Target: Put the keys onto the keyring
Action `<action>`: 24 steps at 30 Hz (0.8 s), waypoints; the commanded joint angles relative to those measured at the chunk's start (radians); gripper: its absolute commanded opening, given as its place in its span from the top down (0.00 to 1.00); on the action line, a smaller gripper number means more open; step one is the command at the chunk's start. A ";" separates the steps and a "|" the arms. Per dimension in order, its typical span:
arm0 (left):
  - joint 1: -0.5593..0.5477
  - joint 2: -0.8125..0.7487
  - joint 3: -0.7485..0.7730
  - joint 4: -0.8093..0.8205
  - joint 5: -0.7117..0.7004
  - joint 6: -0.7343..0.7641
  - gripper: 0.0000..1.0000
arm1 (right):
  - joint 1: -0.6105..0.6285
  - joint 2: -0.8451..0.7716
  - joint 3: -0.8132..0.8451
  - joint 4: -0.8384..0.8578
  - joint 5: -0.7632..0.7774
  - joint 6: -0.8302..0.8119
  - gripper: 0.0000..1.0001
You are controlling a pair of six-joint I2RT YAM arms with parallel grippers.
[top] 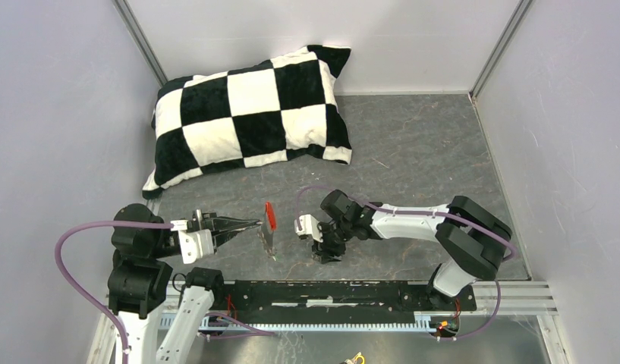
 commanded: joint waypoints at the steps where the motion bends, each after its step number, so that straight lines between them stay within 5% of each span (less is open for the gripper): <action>1: 0.006 -0.011 0.038 -0.009 -0.010 0.032 0.98 | -0.003 0.032 0.030 -0.011 0.007 0.044 0.49; 4: 0.006 -0.010 0.043 -0.010 -0.012 0.034 0.98 | -0.003 0.039 0.028 0.006 0.042 0.096 0.58; 9: 0.006 -0.008 0.047 -0.010 -0.011 0.036 0.98 | -0.004 0.043 0.019 0.041 0.066 0.180 0.90; 12: 0.006 -0.010 0.048 -0.011 -0.013 0.036 0.98 | -0.003 0.016 -0.010 0.071 0.072 0.199 1.00; 24: 0.006 -0.013 0.059 -0.025 -0.028 0.039 0.98 | -0.004 -0.197 -0.142 0.260 0.074 0.271 1.00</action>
